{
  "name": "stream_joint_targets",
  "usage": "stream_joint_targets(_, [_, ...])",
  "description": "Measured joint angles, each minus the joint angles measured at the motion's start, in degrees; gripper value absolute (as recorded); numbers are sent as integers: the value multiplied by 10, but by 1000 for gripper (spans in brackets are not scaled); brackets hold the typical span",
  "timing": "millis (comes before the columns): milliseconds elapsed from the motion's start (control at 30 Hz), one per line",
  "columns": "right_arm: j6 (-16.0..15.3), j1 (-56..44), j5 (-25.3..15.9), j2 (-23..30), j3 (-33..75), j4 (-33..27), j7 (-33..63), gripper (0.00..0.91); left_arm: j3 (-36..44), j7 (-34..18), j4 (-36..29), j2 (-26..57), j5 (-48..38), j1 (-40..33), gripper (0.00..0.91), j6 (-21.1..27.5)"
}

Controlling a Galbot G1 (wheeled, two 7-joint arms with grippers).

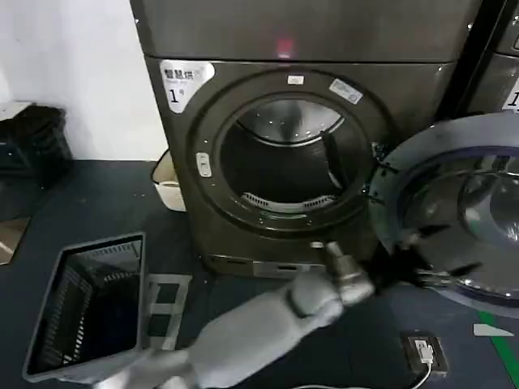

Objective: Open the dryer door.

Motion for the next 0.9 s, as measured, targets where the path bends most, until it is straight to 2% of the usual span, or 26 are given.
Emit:
stream_joint_targets(100, [1, -2, 0, -5, 7, -3, -2, 907, -7, -11, -23, 43, 9, 7, 907, -35])
stream_joint_targets(333, [2, 7, -6, -15, 12, 1, 1, 907, -25, -14, -103, 168, -14, 16, 907, -64])
stream_joint_targets(400, [17, 15, -20, -20, 12, -3, 3, 907, -28, -12, -132, 213, -31, 16, 907, -67])
stream_joint_targets(500, [25, 27, -32, -24, 14, -4, 14, 907, -32, -14, -168, 283, -46, 16, 907, -65])
stream_joint_targets(700, [13, 46, -29, -28, 25, 12, 26, 907, -35, -30, -215, 413, -43, 19, 907, -52])
stream_joint_targets(900, [21, 61, -54, -29, 39, 25, 34, 907, -40, 0, -240, 528, -69, 25, 907, -37])
